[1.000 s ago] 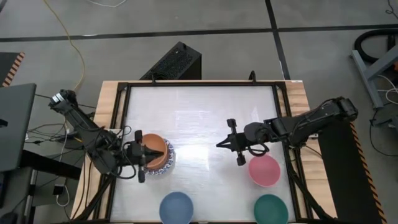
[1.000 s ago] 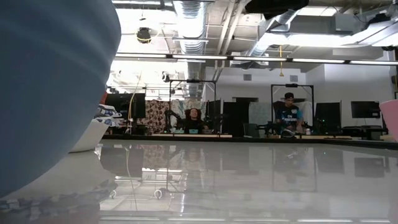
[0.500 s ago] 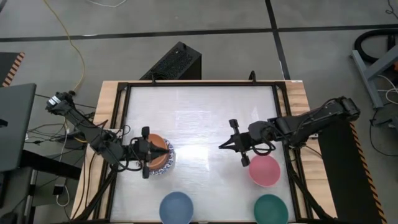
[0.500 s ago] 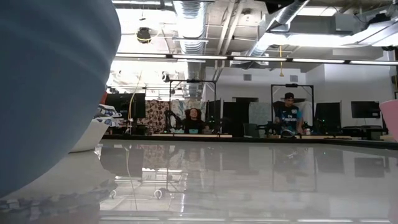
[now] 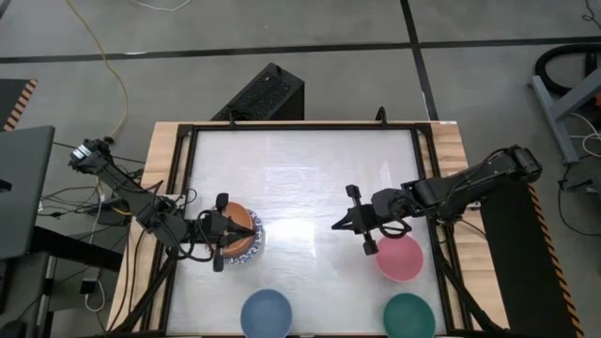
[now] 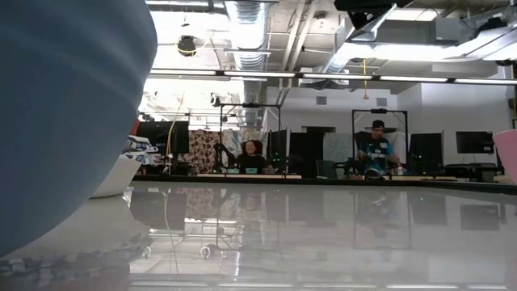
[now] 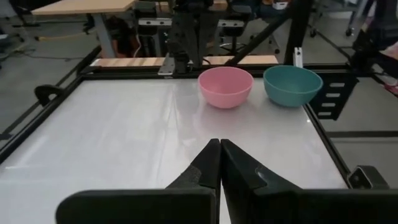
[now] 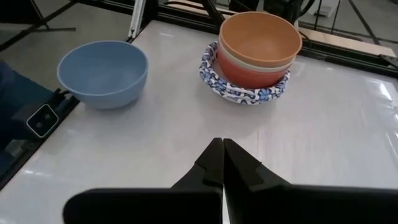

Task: Nest bowls inside each other
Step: Stack the pink bowl into the light orange bowl

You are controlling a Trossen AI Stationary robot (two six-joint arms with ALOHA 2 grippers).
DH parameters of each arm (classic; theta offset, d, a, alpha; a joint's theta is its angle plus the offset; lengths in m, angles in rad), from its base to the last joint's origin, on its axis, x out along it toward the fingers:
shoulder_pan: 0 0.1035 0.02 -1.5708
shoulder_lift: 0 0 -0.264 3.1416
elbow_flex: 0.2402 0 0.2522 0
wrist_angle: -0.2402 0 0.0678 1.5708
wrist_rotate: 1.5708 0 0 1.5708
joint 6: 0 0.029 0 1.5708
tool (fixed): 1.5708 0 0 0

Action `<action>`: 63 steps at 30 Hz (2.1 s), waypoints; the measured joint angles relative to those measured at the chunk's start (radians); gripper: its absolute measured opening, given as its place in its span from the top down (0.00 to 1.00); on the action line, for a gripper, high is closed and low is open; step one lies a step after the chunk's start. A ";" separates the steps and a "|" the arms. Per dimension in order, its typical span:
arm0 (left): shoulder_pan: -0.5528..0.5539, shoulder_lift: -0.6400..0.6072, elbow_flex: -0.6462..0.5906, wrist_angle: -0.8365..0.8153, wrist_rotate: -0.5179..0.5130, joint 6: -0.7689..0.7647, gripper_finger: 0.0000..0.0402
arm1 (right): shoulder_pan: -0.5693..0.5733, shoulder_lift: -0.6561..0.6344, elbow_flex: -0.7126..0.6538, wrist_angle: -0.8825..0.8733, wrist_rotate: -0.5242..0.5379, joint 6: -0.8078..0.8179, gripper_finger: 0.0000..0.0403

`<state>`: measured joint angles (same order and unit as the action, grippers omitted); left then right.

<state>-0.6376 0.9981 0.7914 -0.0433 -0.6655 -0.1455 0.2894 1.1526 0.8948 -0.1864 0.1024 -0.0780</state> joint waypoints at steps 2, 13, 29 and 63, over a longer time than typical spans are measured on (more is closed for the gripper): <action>0.000 0.000 0.000 0.000 0.009 0.001 1.00 | 0.008 0.000 0.000 0.000 0.000 0.001 0.96; 0.000 0.000 0.000 -0.002 -0.028 0.021 1.00 | 0.011 0.000 0.000 -0.027 0.001 0.180 0.91; 0.000 0.025 0.001 -0.058 -0.076 -0.026 0.94 | -0.039 0.000 0.000 -0.237 0.149 0.341 0.81; 0.264 -0.052 0.001 -0.202 0.157 0.037 0.63 | -0.277 -0.011 0.009 -0.988 -0.159 0.866 0.59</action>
<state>-0.3733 0.9463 0.7921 -0.2455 -0.5086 -0.1090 0.0124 1.1416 0.9035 -1.1746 -0.0566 0.7877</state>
